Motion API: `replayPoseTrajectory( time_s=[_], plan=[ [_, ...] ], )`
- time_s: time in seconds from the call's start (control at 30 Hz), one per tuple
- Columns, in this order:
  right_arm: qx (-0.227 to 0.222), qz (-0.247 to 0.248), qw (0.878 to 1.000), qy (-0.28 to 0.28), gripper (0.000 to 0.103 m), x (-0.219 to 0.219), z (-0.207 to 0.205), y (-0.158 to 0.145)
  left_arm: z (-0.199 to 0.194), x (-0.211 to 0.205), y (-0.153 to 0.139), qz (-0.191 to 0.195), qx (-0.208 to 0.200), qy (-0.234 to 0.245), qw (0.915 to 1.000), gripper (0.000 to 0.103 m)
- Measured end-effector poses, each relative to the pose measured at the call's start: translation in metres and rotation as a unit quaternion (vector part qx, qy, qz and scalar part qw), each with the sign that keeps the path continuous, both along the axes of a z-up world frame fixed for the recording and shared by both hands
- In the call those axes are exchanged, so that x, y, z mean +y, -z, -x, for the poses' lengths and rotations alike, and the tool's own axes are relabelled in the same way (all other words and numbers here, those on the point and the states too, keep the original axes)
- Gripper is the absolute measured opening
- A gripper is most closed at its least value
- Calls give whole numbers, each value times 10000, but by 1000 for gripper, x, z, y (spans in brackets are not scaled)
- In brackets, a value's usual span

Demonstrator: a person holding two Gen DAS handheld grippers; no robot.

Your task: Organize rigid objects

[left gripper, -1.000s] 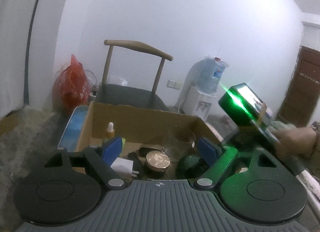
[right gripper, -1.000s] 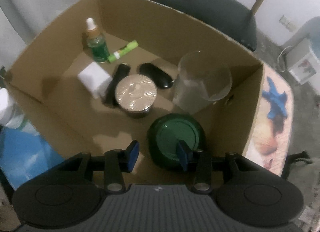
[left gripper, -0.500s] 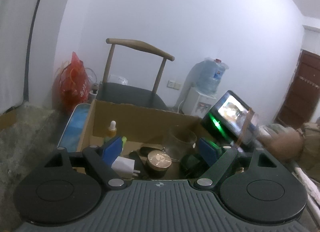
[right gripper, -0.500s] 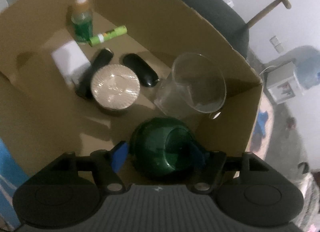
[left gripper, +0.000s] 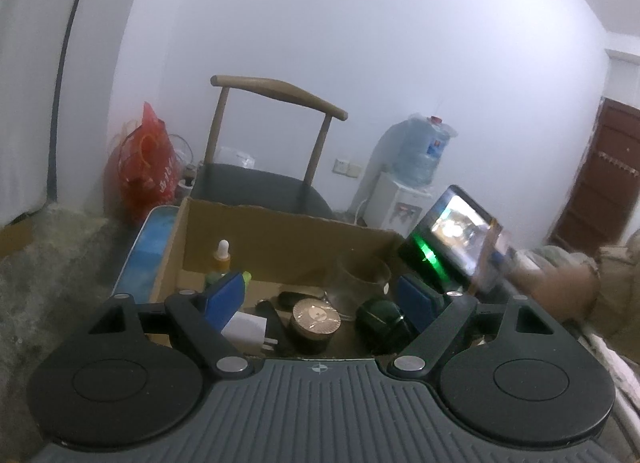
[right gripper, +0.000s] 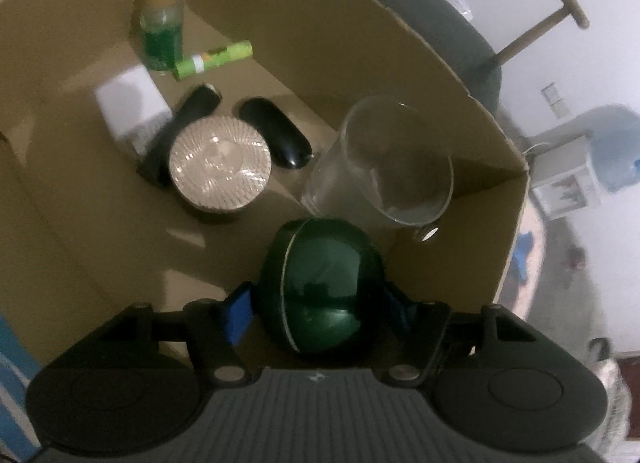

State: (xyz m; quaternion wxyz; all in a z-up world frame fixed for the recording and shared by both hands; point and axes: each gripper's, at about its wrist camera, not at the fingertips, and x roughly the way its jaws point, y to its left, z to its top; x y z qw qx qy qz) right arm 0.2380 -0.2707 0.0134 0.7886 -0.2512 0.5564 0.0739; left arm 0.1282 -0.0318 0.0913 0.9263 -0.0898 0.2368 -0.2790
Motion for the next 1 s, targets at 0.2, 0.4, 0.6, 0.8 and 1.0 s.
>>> replayPoseTrajectory(
  time_s=[0.2,0.4,0.6,0.8,1.0],
  plan=[
    [284,-1409,9890,361,66,-29,-8,-28,-1,-1,-1,-15,-1,-26,10000,85],
    [456,-2168,9739,492,64,-48,-13,-42,0,-4,-1,-59,6,2,10000,85],
    [462,-2661,9591,842,48,-65,-19,-47,1,-5,-2,-71,-6,-2,10000,85],
    [260,-2160,9736,687,39,-59,-15,-46,1,-7,-4,-105,-28,-18,9999,85],
    [210,-1394,9885,549,39,-47,-5,-39,3,-10,-5,-127,-64,9,9999,85]
  ],
)
